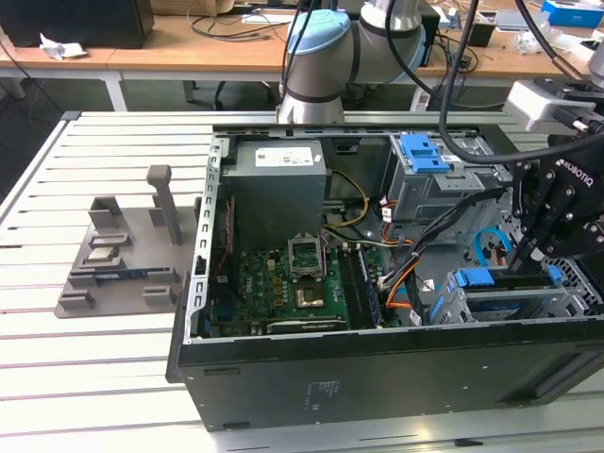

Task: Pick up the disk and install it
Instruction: 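Insert the second disk wire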

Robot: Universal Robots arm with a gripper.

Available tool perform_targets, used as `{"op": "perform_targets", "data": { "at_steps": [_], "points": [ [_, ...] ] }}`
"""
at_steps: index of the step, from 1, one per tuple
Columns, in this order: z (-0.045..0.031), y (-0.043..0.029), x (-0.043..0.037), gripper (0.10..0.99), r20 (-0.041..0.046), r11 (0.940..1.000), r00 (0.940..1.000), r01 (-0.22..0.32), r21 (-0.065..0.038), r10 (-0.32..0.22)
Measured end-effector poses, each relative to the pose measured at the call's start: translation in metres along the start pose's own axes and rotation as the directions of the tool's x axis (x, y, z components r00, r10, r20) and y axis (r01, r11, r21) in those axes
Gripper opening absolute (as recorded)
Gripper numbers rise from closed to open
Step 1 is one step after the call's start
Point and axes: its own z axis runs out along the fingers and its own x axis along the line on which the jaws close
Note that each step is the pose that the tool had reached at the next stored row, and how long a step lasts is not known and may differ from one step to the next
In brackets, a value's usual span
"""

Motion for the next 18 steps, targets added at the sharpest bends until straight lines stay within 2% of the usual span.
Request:
{"op": "perform_targets", "data": {
  "at_steps": [5,10,15,18],
  "points": [
    [0.0033,-0.0028,0.004,0.161,-0.0001,1.0,1.0,0.0,0.0,0.0],
    [0.0057,-0.005,0.0035,0.161,-0.0002,1.0,1.0,0.0,0.0,0.0],
    [0.0067,-0.0058,-0.0009,0.161,-0.0002,1.0,1.0,0.0,0.0,0.0],
    [0.0063,-0.0058,-0.0077,0.161,-0.0001,1.0,1.0,0.0,0.0,0.0]
  ]
}}
